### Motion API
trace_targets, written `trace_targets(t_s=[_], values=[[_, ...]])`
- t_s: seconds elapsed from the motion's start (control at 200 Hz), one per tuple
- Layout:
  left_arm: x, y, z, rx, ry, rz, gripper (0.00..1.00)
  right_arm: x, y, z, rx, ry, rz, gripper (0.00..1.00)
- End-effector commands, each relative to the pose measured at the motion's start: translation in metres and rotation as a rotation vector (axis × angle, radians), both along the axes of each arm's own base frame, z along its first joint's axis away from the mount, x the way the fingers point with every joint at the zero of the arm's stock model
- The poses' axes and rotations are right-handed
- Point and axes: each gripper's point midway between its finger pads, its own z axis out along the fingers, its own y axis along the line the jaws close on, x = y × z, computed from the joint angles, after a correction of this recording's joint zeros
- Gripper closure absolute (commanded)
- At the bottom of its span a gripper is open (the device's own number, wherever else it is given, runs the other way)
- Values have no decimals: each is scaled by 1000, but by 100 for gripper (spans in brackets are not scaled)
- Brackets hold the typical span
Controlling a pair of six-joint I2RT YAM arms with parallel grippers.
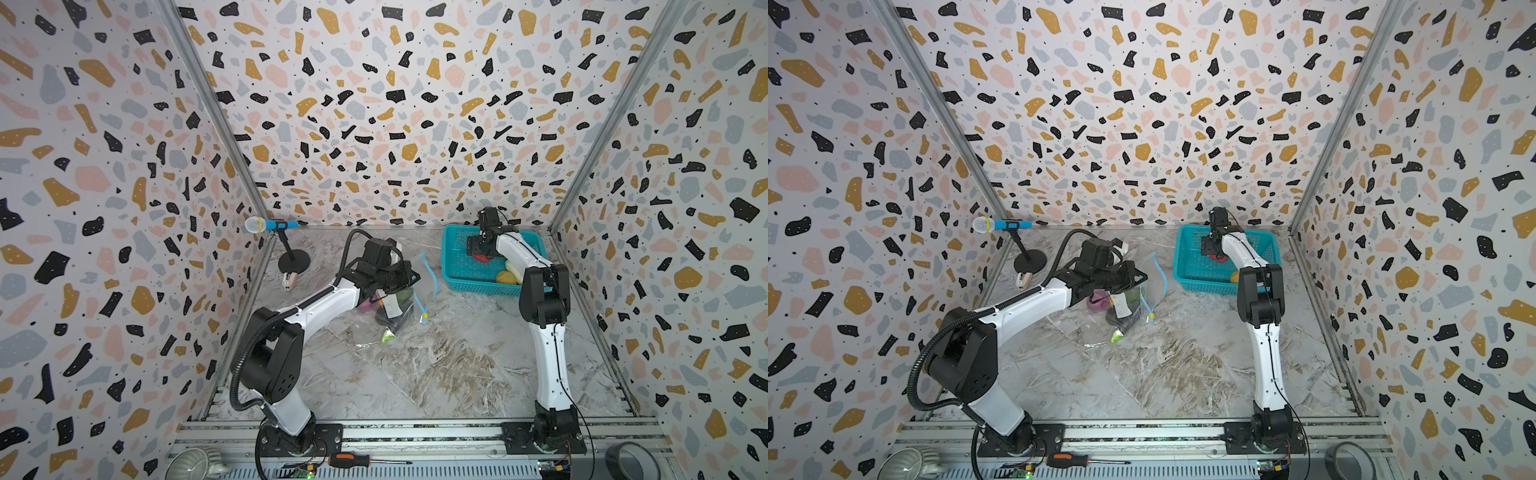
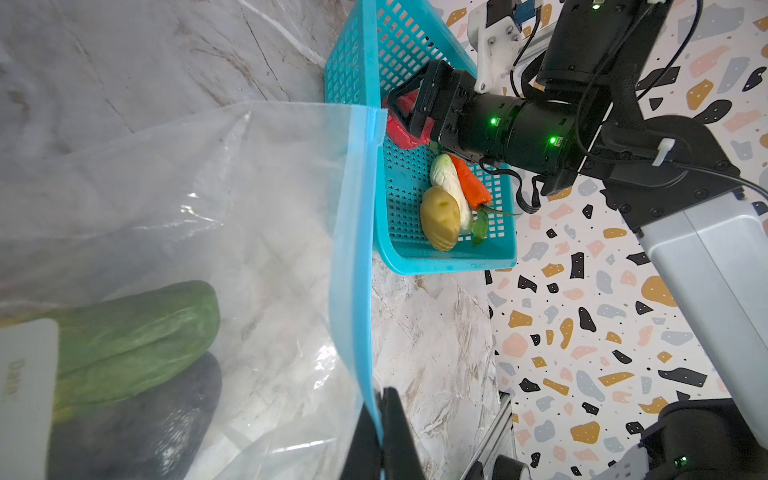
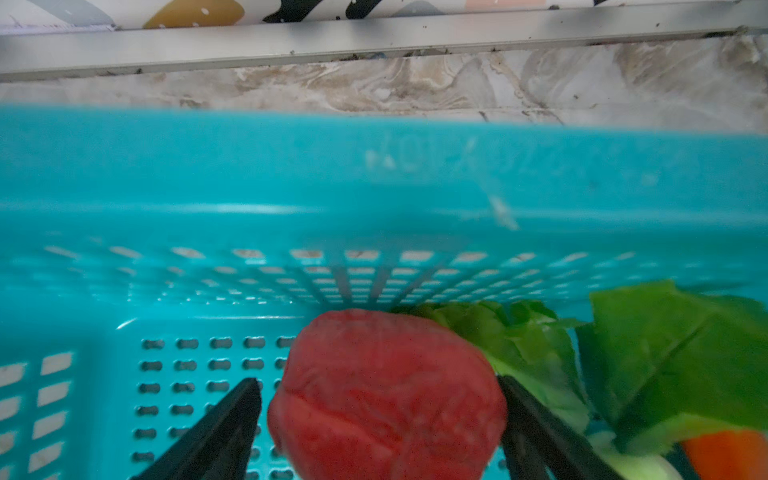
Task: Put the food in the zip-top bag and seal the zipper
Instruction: 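Lower the right gripper onto the red pepper and grasp it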
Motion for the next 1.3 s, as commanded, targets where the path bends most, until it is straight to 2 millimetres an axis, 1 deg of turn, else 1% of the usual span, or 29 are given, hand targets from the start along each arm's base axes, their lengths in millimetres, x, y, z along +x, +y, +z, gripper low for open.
trace_targets(t_s=[0.0,0.23,0.405,0.651,1.031,1.296], values=[[3,-4,12,-18,-38,-15,100,5,-3,17,-13,-27,-9,12],[3,-1,9,-13,-39,-10,100,7,-2,15,-12,-32,0,21],[3,-1,9,-13,-39,-12,100,6,-3,16,-16,-35,-7,26],[4,1,8,-8,-40,-5,100,6,4,21,18,-49,10,32],[3,2,6,-9,-39,2,100,3,19,32,58,-64,47,37],[2,2,7,-17,-39,4,100,-5,29,47,119,-82,71,37]])
